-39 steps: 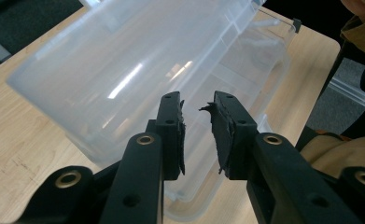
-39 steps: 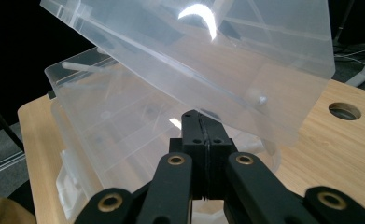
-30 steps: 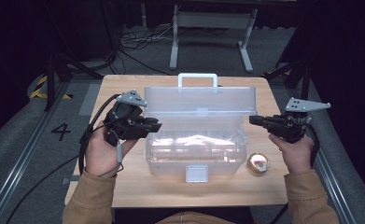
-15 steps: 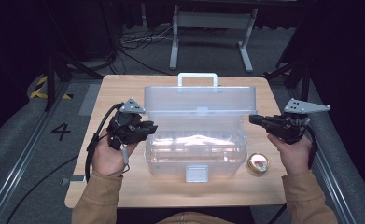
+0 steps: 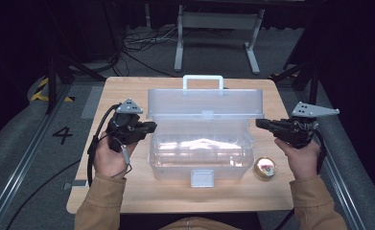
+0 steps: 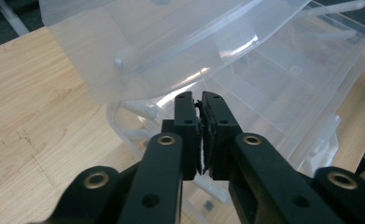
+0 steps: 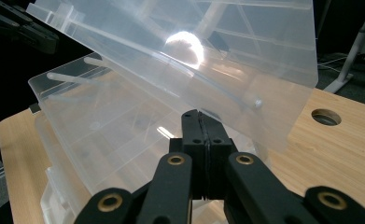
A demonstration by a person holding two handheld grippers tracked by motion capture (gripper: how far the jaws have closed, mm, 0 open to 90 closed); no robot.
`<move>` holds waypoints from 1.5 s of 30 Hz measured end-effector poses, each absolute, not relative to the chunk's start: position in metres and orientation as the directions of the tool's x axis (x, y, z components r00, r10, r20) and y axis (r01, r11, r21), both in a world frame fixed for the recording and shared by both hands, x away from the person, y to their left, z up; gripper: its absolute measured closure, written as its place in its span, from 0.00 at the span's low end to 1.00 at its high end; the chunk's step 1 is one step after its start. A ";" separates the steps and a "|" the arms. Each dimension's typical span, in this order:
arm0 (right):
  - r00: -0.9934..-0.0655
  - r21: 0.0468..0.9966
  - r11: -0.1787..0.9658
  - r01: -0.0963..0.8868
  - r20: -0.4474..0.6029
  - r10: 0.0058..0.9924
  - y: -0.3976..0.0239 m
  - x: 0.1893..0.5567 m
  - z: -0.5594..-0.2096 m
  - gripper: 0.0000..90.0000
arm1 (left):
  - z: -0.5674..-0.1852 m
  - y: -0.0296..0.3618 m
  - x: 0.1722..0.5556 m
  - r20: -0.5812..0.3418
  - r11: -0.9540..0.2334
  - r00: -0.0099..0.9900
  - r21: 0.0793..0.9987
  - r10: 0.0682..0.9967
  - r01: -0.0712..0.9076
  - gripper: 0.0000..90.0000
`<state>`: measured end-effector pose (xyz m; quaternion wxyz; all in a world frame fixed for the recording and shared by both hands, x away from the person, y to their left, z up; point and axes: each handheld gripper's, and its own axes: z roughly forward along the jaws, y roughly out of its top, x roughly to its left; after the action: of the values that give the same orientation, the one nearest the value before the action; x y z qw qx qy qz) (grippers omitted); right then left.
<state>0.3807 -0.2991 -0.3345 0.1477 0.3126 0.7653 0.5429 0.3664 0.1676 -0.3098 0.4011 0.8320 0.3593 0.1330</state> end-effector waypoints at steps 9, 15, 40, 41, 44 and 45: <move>-0.763 0.926 0.209 0.313 0.115 0.636 -0.299 0.377 -0.336 1.00 | -0.305 0.173 0.367 -0.082 -0.381 0.703 0.793 0.707 0.476 0.99; -0.771 0.925 0.221 0.310 0.109 0.627 -0.304 0.371 -0.334 0.95 | -0.304 0.170 0.371 -0.082 -0.380 0.704 0.795 0.706 0.473 0.99; -0.596 0.940 0.197 0.279 0.008 0.803 -0.290 0.370 -0.332 0.50 | -0.290 0.170 0.390 -0.090 -0.366 0.724 0.816 0.684 0.447 0.99; -0.592 0.944 0.191 0.268 0.005 0.806 -0.286 0.373 -0.330 0.49 | -0.290 0.170 0.391 -0.087 -0.367 0.725 0.817 0.683 0.445 0.99; -0.558 0.947 0.194 0.255 -0.019 0.829 -0.275 0.380 -0.327 0.46 | -0.289 0.170 0.392 -0.091 -0.366 0.727 0.818 0.681 0.444 0.99; -0.544 0.948 0.202 0.247 -0.037 0.838 -0.271 0.382 -0.326 0.46 | -0.289 0.171 0.393 -0.094 -0.362 0.728 0.820 0.679 0.443 0.99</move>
<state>0.3822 -0.2707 -0.3259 0.2920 0.3780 0.7182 0.5060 0.3931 0.1705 -0.2890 0.4477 0.8147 0.3444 0.1316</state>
